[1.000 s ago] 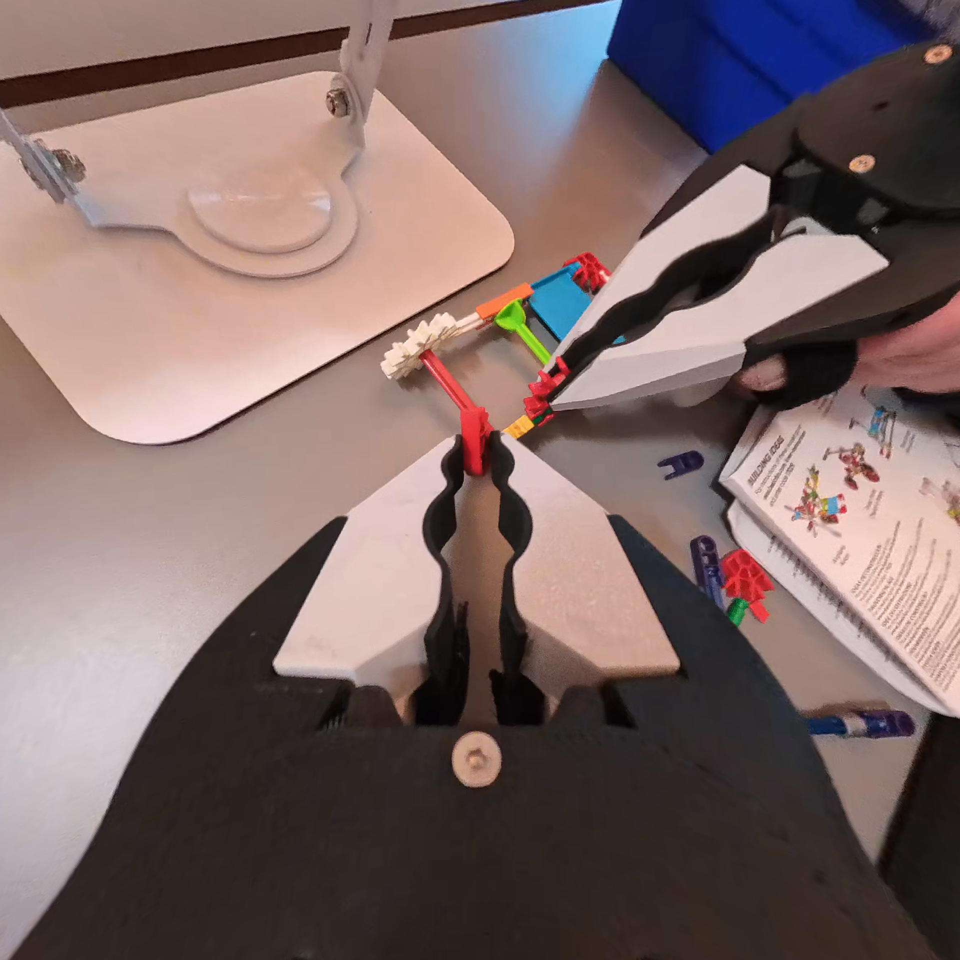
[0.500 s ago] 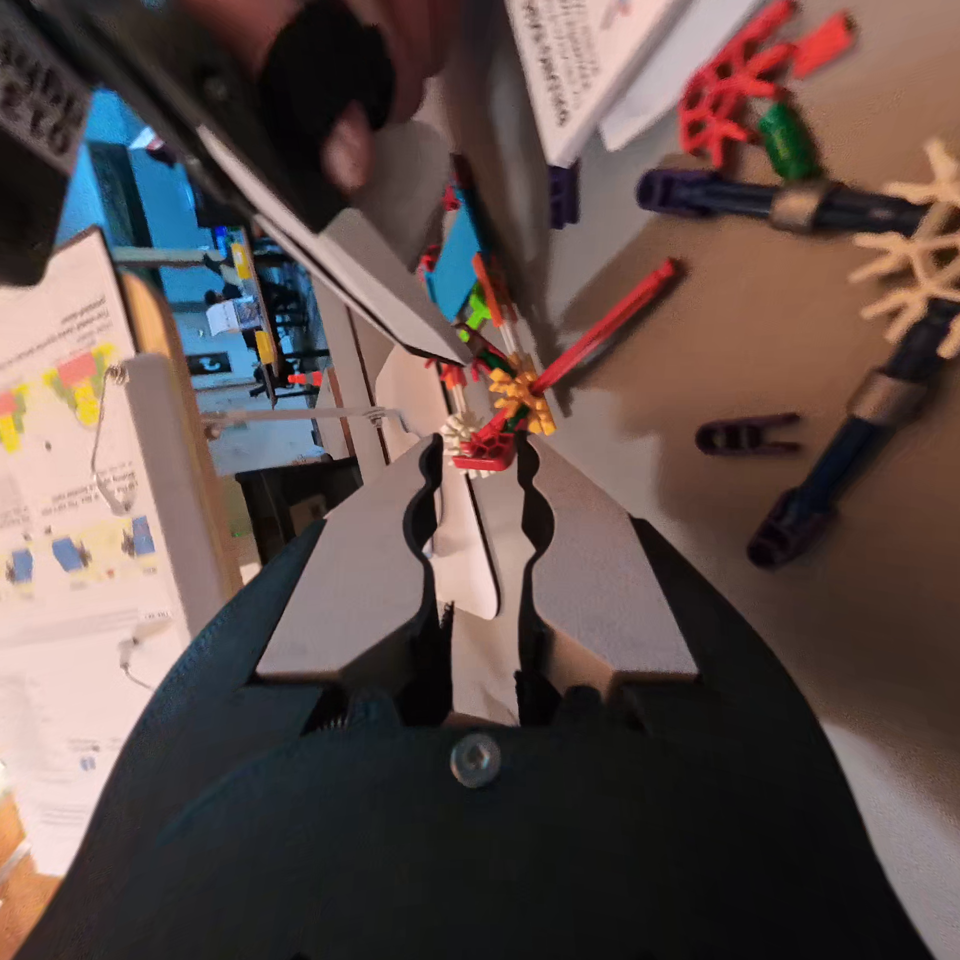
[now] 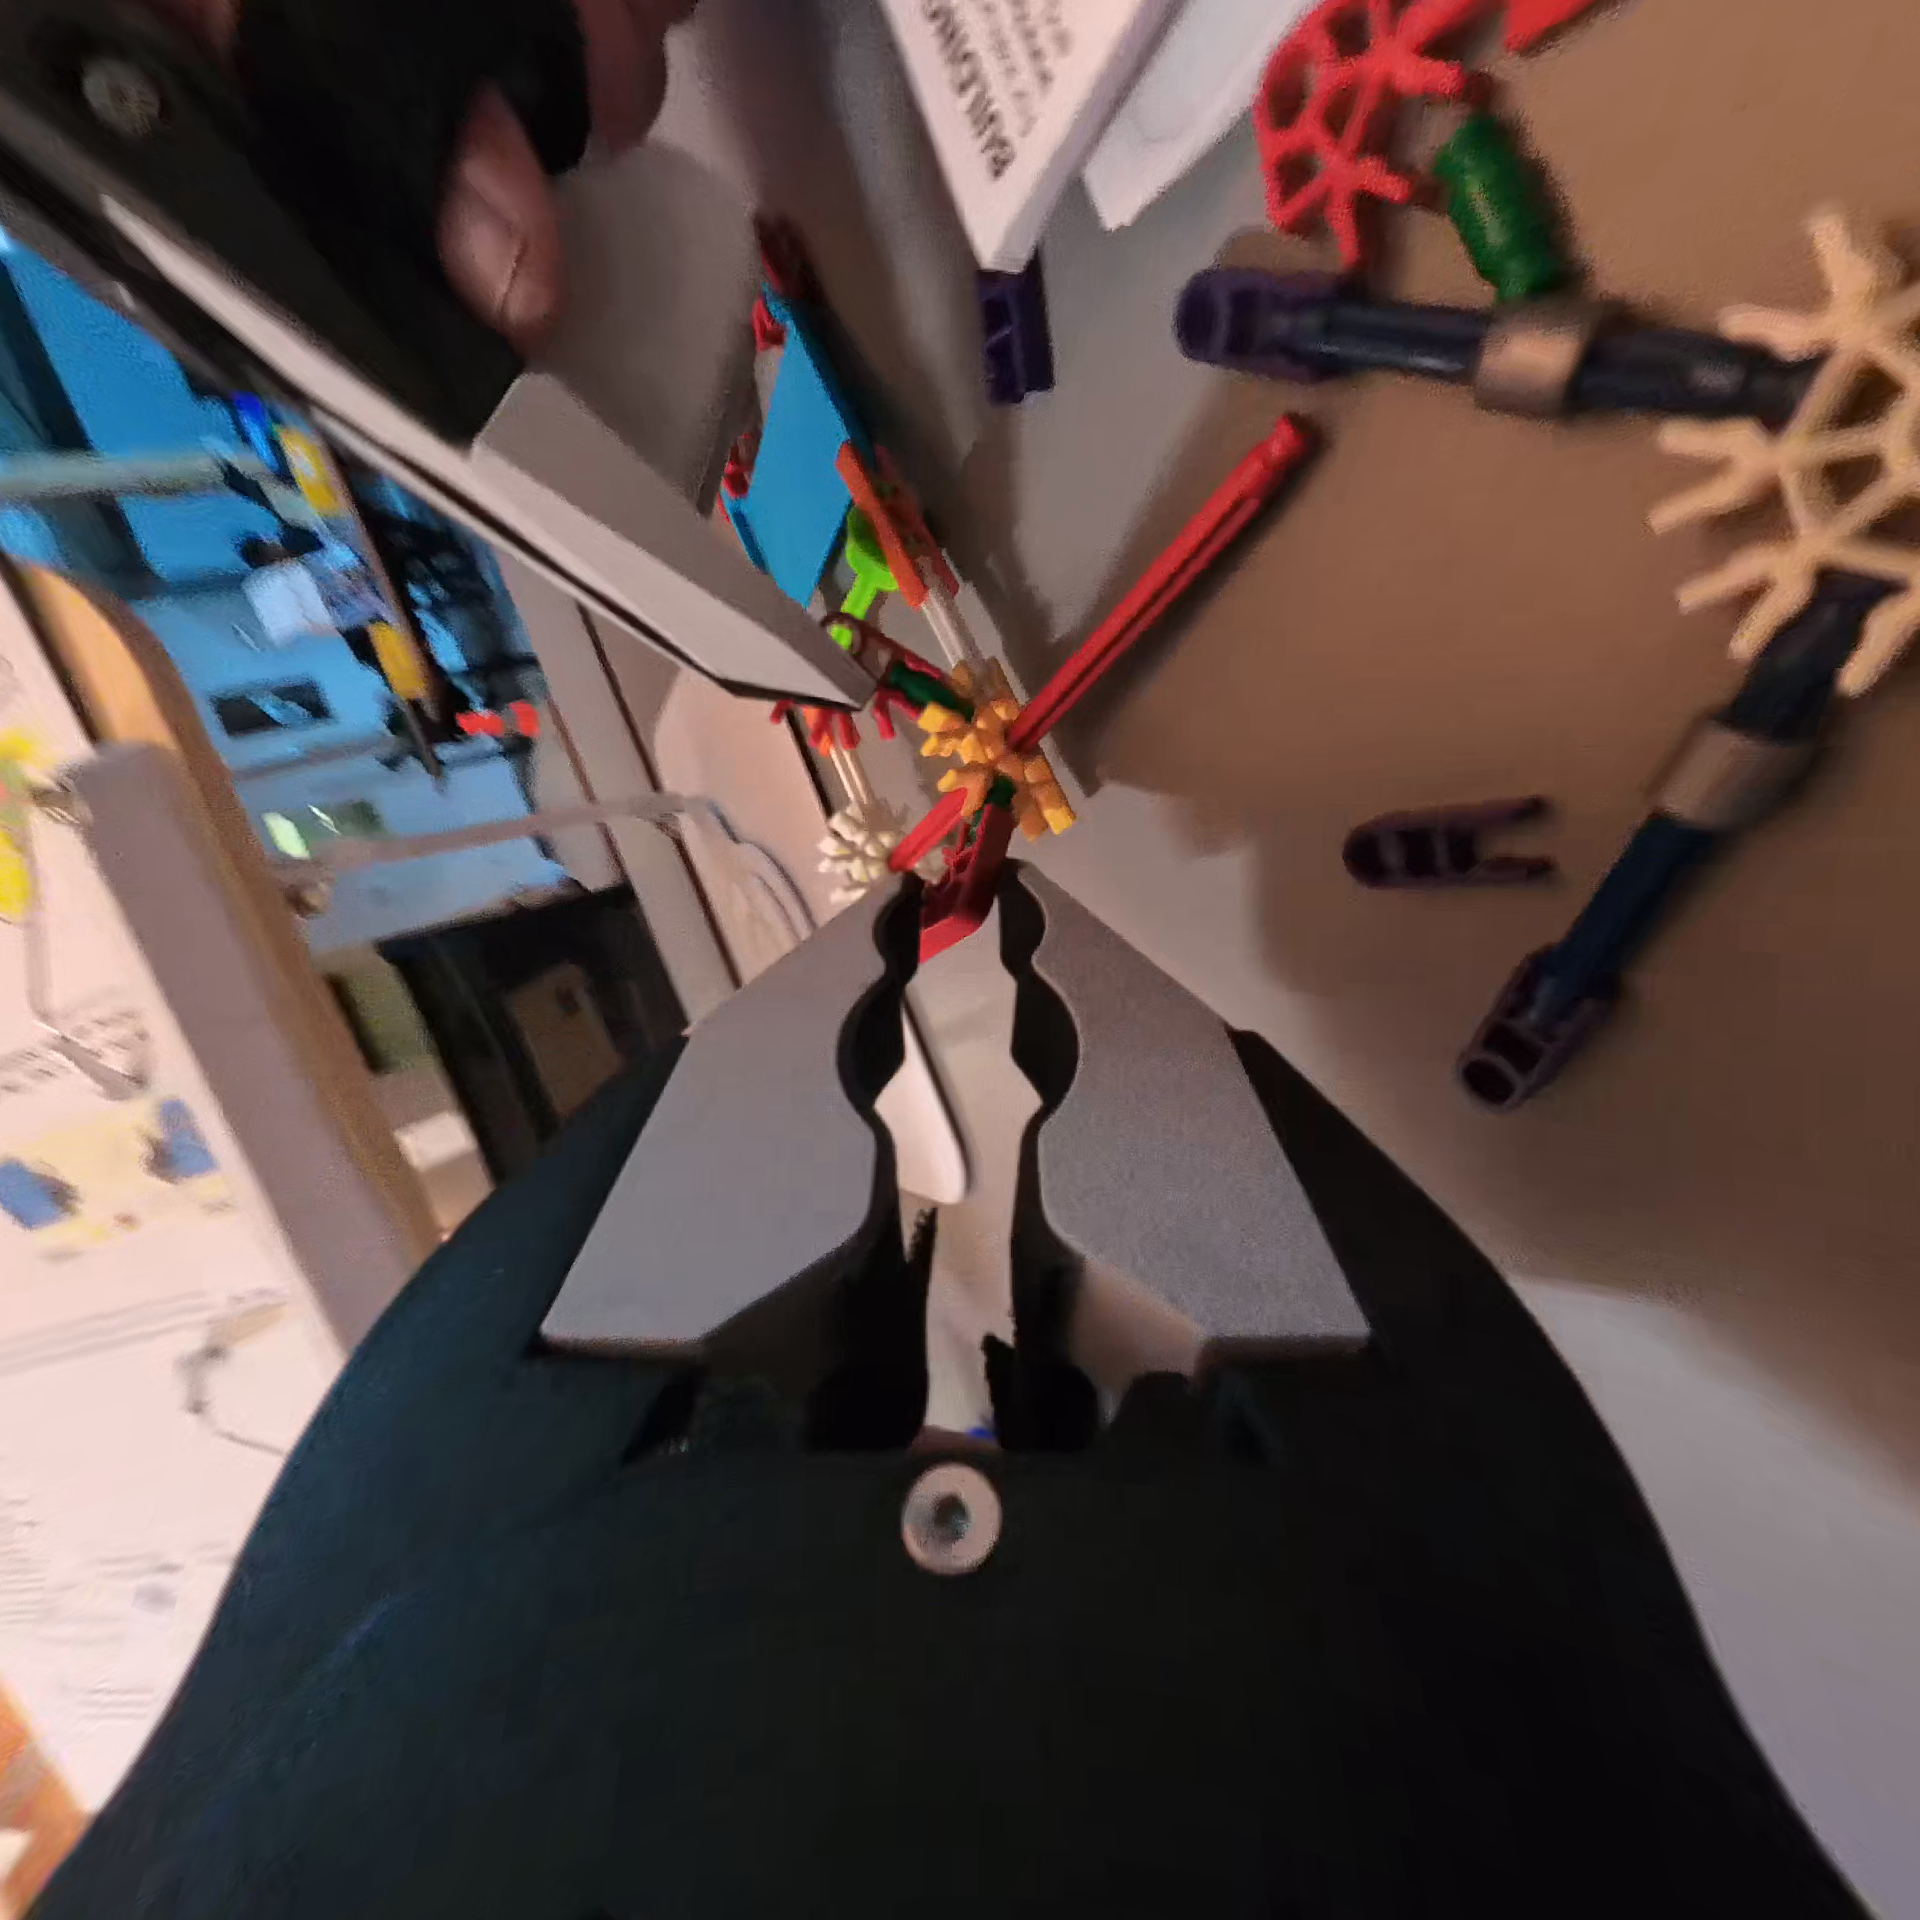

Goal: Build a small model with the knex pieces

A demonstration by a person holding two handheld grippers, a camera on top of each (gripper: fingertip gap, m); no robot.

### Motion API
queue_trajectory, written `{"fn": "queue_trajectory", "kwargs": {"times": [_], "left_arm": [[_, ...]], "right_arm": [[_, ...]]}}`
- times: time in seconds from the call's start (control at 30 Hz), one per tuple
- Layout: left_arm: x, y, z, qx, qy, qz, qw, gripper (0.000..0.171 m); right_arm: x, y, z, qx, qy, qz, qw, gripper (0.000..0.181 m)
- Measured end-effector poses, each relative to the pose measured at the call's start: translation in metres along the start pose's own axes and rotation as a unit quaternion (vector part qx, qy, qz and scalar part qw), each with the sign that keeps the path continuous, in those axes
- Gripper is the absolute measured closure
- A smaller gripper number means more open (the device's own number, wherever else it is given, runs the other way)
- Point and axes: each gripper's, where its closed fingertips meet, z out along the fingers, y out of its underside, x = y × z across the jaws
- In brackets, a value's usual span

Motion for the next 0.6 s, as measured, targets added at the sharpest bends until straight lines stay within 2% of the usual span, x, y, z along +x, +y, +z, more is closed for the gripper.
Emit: {"fn": "queue_trajectory", "kwargs": {"times": [0.23,0.33,0.6], "left_arm": [[0.0036,0.0005,0.0014,-0.014,0.063,-0.180,0.982,0.163],[0.0056,0.0001,0.0006,-0.015,0.102,-0.263,0.959,0.164],[0.0073,-0.0023,-0.0003,0.007,0.165,-0.420,0.892,0.164]], "right_arm": [[0.0015,0.0000,-0.0004,0.001,0.006,0.019,1.000,0.177],[0.0017,-0.0005,0.0001,0.002,0.008,0.030,1.000,0.177],[0.0022,-0.0005,0.0001,0.005,0.007,0.041,0.999,0.178]]}}
